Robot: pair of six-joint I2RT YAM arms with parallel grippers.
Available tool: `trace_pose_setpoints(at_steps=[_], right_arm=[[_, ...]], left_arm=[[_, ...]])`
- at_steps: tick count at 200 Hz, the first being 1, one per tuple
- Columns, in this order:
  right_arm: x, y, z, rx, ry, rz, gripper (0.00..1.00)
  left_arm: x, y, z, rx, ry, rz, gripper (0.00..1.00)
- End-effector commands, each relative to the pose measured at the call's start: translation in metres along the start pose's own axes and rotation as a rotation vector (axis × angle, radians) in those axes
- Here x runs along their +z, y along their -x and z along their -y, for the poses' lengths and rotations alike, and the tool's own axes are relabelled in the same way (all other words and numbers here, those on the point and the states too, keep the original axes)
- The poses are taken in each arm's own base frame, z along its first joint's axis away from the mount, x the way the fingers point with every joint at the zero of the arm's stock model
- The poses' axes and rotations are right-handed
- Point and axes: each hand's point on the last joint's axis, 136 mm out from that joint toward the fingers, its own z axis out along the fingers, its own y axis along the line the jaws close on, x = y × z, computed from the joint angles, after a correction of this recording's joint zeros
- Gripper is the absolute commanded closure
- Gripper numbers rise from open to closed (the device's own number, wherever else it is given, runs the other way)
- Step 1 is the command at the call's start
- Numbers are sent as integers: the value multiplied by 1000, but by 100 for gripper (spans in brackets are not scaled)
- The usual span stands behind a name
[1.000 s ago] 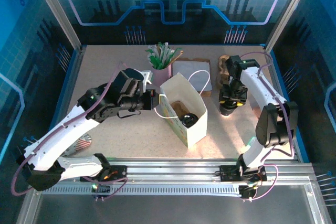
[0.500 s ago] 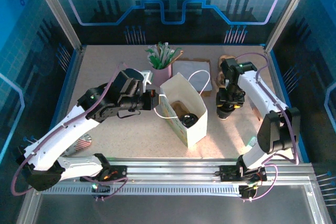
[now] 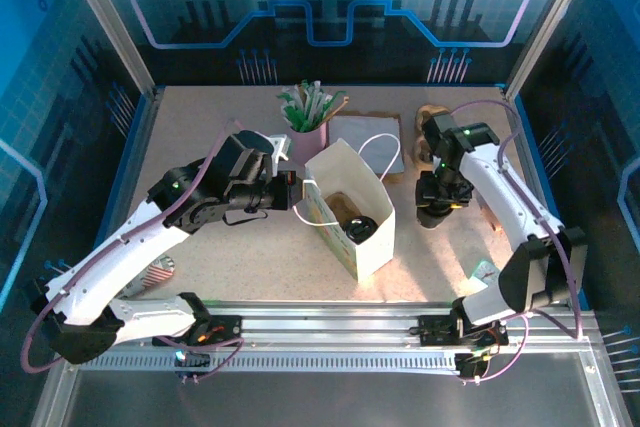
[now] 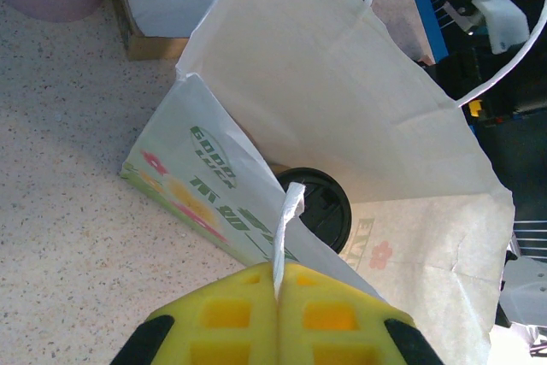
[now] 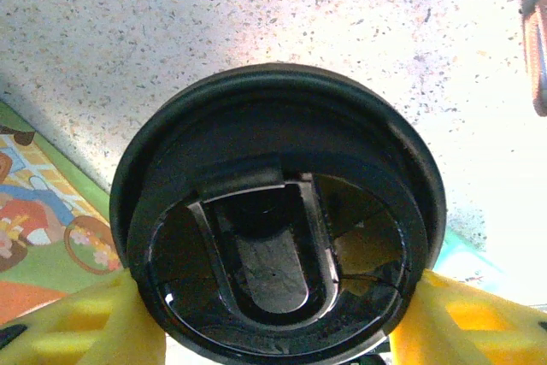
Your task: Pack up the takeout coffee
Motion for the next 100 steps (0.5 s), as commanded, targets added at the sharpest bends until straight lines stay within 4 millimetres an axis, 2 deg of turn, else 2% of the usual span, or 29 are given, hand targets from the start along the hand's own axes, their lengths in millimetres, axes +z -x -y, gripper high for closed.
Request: trace_pose_setpoints(at_steps=[1, 100], right_arm=[[-22, -11, 3, -13, -13, 26, 46], [-89, -24, 10, -47, -11, 156, 46]], left_arm=[[-7, 5, -1, -2, 0, 25, 100], [-6, 4, 1, -10, -13, 21, 100]])
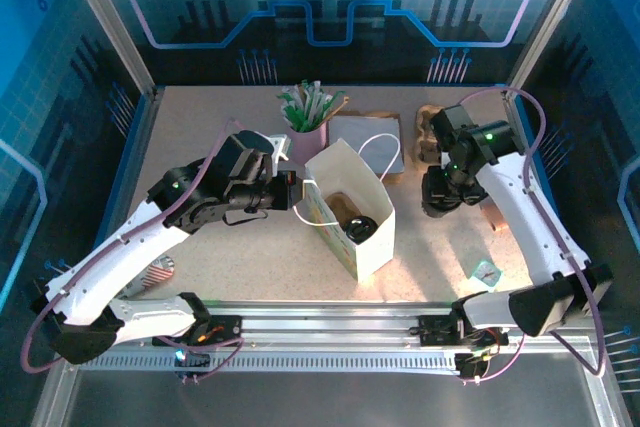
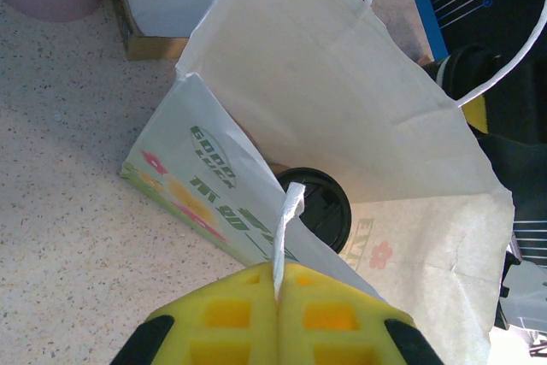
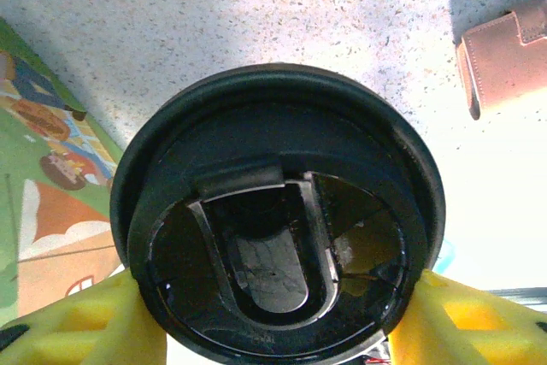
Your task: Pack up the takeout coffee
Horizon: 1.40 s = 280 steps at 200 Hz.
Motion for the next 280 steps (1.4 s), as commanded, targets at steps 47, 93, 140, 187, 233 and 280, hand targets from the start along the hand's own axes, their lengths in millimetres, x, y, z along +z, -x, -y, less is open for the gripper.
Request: trace_pose_setpoints(at_steps=[47, 93, 140, 187, 233, 280], right_arm=[[-45, -10, 4, -26, -1, 61, 45], [-72, -10, 2, -46, 6, 111, 45], [-99, -11, -1, -60, 25, 167, 45], [-127, -12, -7, -77, 84, 237, 45], [-145, -15, -17, -93, 162, 284, 45], [-174, -18, -29, -133, 274, 364, 45]], left_arm=[[-6, 4, 2, -12, -19, 19, 100], [-4, 5, 3, -14, -22, 17, 100], [-2, 5, 5, -16, -27, 14, 100], [-2, 6, 6, -16, -28, 11, 100], [-1, 6, 7, -16, -29, 9, 100], [-2, 7, 7, -14, -26, 7, 100]])
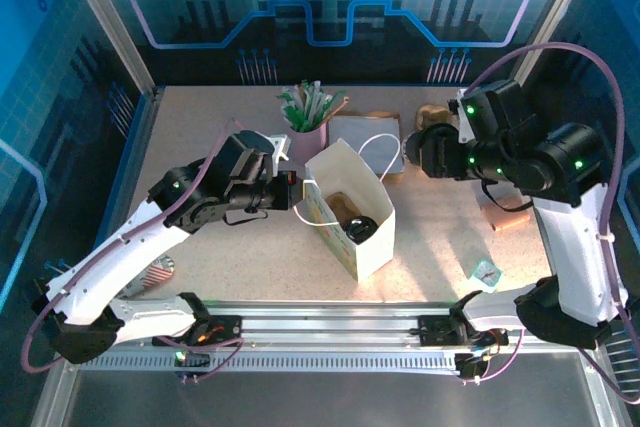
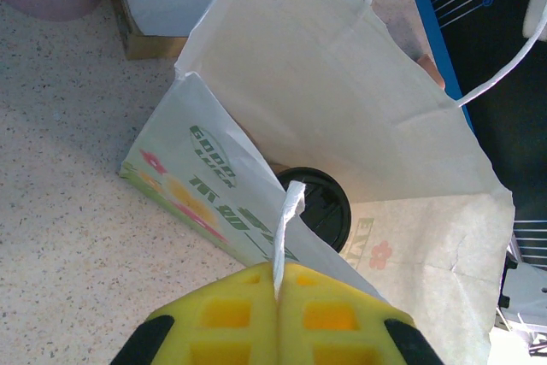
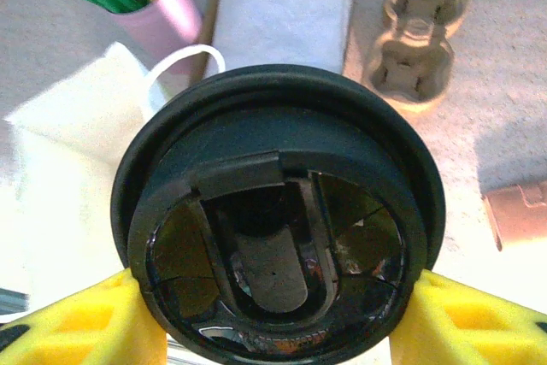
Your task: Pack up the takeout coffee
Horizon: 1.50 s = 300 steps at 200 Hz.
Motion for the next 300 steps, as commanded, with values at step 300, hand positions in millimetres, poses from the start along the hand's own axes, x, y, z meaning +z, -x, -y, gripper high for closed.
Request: trace_pose_setpoints(at_steps=[300], right_arm=[[63, -58, -102, -299, -43, -315, 47]], left_arm=[[-11, 12, 11, -16, -43, 35, 100]])
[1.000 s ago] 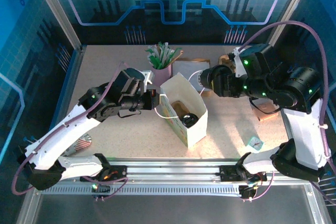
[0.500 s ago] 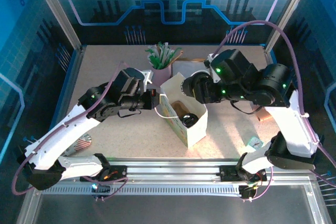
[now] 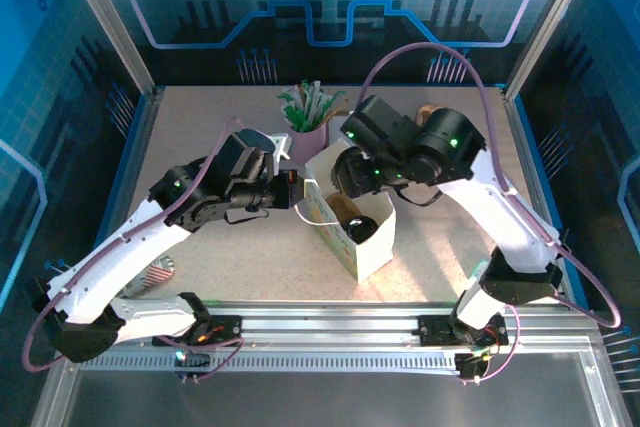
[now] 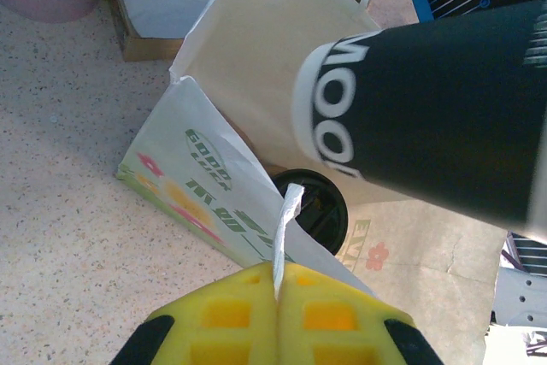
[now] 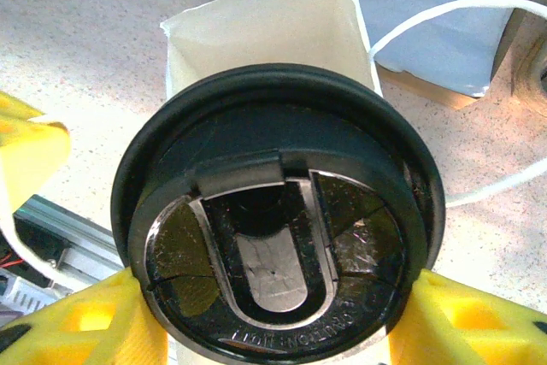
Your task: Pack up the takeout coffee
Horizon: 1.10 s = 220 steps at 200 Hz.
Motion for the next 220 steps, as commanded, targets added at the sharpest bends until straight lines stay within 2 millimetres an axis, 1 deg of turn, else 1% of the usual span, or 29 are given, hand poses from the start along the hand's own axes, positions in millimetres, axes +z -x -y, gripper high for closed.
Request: trace_pose_setpoints(at_steps=[1, 49, 106, 220], right_arm=[[5, -30, 16, -57, -104, -142, 47], [26, -31, 14, -89, -150, -193, 47], [45, -33, 11, -103, -167, -230, 47], [69, -33, 5, -126, -180, -272, 48]], left_arm=[[-11, 10, 9, -17, -40, 34, 100], [-13, 9, 8, -13, -37, 39, 100], [-12, 9, 8, -16, -40, 40, 100], [-10, 9, 9, -21, -42, 36, 100]])
